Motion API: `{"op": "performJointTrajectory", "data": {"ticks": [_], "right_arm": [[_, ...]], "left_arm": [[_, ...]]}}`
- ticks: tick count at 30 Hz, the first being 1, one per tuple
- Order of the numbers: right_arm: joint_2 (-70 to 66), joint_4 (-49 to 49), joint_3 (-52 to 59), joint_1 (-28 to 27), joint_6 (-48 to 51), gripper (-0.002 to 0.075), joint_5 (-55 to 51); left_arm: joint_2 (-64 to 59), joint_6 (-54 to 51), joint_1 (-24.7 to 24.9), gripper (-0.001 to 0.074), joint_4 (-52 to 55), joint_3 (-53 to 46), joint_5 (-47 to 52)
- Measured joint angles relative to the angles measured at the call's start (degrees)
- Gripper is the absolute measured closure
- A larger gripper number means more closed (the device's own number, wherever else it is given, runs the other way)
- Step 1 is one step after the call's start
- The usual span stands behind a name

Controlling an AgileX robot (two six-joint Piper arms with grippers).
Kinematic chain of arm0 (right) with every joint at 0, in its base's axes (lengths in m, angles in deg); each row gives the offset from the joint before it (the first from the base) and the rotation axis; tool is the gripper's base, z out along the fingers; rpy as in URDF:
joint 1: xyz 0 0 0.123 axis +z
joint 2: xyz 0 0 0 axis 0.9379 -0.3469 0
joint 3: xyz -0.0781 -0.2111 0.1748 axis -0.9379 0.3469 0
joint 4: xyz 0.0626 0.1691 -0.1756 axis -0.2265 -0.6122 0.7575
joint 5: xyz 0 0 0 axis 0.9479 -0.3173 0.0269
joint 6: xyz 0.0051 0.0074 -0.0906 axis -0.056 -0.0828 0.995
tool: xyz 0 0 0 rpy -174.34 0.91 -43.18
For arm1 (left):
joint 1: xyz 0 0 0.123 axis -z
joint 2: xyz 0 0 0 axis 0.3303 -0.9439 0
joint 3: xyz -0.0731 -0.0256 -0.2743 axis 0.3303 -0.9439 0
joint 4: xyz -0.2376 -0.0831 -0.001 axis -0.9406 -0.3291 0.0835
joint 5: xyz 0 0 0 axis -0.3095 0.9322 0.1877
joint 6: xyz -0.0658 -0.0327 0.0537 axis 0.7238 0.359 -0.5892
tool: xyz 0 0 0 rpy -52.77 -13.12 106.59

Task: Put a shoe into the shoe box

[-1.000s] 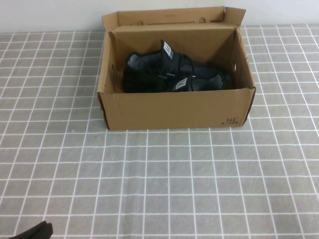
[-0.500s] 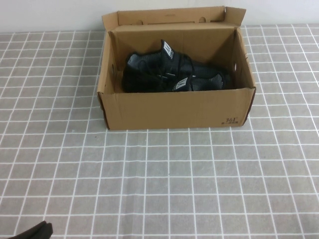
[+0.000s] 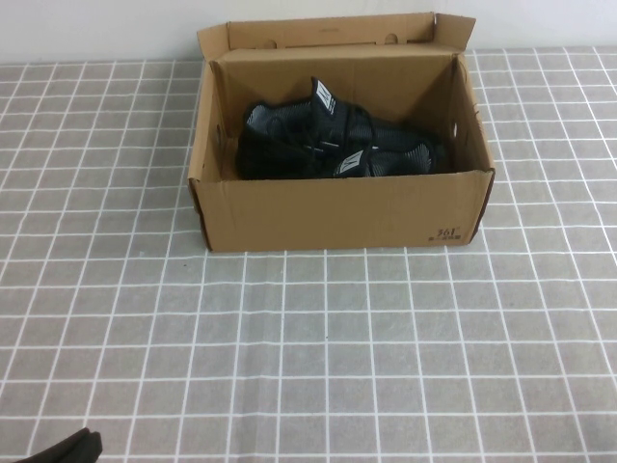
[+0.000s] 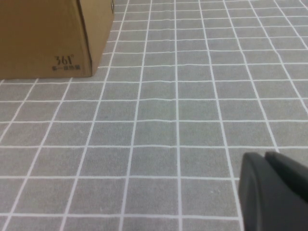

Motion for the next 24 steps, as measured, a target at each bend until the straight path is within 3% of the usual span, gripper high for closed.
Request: {"op": "performJointTrajectory", "data": {"ticks": [13,19,24], "right_arm": [[0.0,0.0,0.0,0.0,0.0,0.0742,0.0],[0.0,0.0,0.0,0.0,0.0,0.0743,0.0],[0.0,0.0,0.0,0.0,0.0,0.0742,0.0]], "left_arm": [[0.6,1.3,-0.1,0.0736,2.9,0.0,-2.7],[5.4,16.9,-3.2,0.0736,14.4,0.0,-12.4],[11.2,20.3,-7.5,0.0736,17.0,0.0,-13.2]]}}
